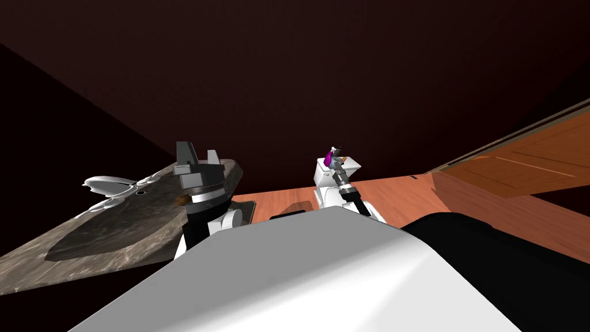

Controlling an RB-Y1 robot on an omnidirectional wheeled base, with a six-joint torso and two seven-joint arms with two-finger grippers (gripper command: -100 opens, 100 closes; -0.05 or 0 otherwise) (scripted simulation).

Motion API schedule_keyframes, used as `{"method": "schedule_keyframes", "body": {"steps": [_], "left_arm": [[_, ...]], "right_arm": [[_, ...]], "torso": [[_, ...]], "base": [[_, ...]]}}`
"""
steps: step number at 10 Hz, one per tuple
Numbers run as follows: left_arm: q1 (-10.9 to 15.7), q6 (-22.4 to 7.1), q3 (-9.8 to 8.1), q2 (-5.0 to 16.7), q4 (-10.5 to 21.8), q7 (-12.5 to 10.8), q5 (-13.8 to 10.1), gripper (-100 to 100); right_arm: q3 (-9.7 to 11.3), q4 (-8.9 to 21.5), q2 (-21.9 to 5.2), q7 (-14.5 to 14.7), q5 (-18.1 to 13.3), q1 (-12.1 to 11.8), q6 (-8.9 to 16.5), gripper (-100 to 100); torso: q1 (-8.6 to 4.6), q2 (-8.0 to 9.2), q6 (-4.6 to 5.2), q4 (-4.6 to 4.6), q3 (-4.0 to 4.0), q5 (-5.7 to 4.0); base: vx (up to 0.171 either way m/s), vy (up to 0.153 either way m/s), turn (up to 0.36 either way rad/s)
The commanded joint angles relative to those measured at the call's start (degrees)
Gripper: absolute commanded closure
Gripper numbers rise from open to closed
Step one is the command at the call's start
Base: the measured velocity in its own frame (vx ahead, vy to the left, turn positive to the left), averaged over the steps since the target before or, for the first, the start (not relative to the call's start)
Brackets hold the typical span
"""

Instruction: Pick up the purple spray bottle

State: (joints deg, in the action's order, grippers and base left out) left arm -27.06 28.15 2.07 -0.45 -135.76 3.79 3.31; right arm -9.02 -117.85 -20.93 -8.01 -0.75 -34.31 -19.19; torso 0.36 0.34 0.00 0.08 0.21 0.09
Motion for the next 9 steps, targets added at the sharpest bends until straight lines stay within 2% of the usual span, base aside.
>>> {"method": "schedule_keyframes", "body": {"steps": [1,4,5,9], "left_arm": [[0.0,0.0,0.0,0.0,0.0,0.0,0.0,0],[0.0,0.0,0.0,0.0,0.0,0.0,0.0,0],[0.0,0.0,0.0,0.0,0.0,0.0,0.0,0],[0.0,0.0,-0.01,0.0,0.0,0.0,0.0,0]], "right_arm": [[-0.8,2.9,-2.9,0.5,-1.1,-0.5,1.6,-100],[-2.2,7.2,-8.4,1.5,-3.3,-2.0,5.1,-100],[-2.2,7.2,-9.2,1.5,-3.3,-2.0,5.1,-100],[-3.8,13.2,-17.1,3.3,-6.2,-3.6,9.6,-100]], "torso": [[0.0,0.0,0.0,0.0,0.0,0.0],[-0.02,-0.13,-0.02,-0.02,-0.07,0.0],[-0.07,-0.17,-0.01,-0.03,-0.09,-0.01],[-0.2,-0.32,-0.02,-0.06,-0.18,-0.04]], "base": [[-0.089,0.102,0.016],[-0.061,0.094,0.04],[-0.028,0.049,0.015],[-0.013,0.045,0.077]]}}
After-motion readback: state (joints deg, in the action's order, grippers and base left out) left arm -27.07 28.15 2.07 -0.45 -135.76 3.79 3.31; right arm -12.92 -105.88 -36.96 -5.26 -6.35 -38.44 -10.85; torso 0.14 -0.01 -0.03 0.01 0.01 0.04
